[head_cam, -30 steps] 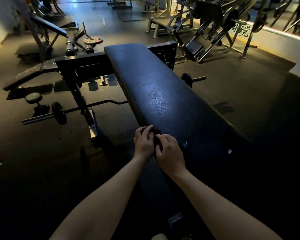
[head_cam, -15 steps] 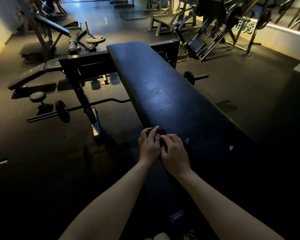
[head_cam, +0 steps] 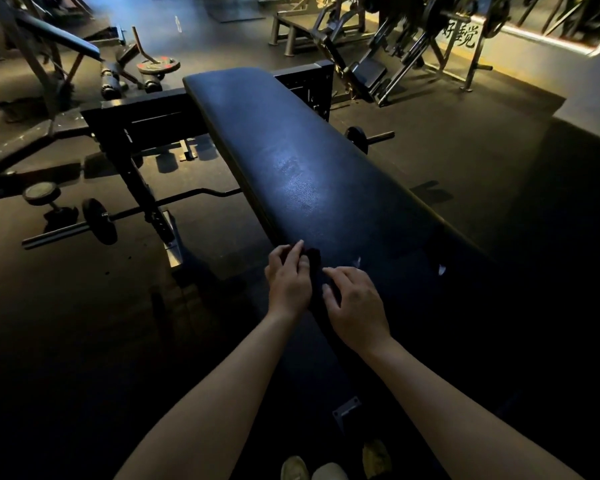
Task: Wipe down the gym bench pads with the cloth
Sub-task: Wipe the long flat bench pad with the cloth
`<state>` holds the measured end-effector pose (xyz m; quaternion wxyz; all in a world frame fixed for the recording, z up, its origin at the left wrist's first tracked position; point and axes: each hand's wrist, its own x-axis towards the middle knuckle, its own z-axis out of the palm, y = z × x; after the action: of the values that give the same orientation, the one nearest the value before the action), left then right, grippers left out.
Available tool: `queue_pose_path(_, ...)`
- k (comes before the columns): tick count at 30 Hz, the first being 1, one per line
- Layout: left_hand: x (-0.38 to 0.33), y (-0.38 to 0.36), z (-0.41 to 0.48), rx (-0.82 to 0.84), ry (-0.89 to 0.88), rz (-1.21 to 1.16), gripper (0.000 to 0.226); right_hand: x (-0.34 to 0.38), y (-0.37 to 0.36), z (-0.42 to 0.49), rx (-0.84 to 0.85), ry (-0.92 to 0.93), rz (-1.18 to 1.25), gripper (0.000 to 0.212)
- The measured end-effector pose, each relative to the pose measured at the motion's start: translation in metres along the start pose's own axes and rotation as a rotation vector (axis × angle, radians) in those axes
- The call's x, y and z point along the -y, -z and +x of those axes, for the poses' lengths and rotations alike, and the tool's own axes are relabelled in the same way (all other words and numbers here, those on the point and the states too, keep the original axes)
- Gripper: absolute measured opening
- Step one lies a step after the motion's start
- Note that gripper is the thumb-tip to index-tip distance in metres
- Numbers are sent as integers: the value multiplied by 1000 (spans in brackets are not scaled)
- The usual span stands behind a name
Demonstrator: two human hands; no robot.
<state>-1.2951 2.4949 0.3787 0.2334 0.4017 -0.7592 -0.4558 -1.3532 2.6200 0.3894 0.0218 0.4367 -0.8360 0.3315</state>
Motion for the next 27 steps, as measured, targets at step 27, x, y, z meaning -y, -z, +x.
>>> queue_pose_path(27,-11,-44,-116,-161,-5,-28,29,-22,41,-42,122,-7,257,31)
